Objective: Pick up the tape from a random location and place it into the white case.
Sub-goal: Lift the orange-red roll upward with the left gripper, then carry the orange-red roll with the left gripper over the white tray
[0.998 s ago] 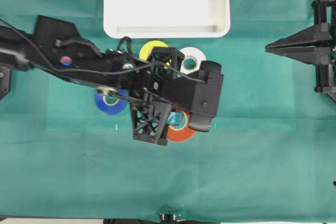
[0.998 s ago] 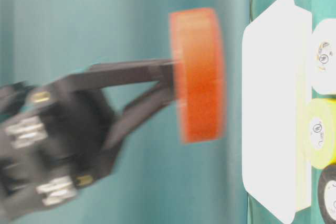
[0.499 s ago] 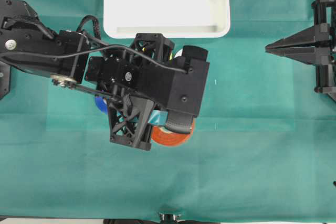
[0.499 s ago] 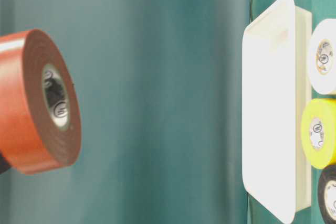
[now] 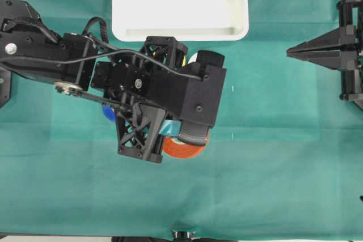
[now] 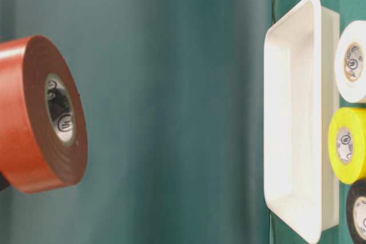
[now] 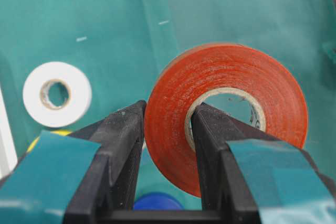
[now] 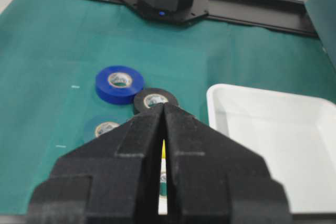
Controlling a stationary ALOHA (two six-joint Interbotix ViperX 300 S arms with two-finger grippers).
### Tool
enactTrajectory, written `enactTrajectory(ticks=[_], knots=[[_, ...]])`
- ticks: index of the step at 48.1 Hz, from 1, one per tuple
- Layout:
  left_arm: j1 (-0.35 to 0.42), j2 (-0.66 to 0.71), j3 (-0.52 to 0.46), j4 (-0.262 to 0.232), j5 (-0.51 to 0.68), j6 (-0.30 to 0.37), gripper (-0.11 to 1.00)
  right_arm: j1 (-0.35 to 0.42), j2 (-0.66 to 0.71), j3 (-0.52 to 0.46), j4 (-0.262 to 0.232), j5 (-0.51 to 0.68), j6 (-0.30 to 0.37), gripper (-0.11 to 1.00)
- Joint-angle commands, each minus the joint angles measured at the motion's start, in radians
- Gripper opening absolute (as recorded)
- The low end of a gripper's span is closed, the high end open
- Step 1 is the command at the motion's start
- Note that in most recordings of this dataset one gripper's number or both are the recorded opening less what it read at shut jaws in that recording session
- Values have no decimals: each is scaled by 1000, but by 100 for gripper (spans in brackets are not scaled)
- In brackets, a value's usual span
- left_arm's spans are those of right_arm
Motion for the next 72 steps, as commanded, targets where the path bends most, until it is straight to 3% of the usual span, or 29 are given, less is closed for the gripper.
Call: enactTrajectory(ticks=[1, 55, 72], knots=[[-2, -35, -14, 2, -3, 2, 24, 2, 5, -25, -2, -5, 0, 0], [-2, -34, -15, 3, -5, 2, 24, 0, 6, -25, -2, 3, 2, 0], [87, -43, -3, 5, -3, 9, 24, 2, 6, -25, -2, 3, 2, 0]])
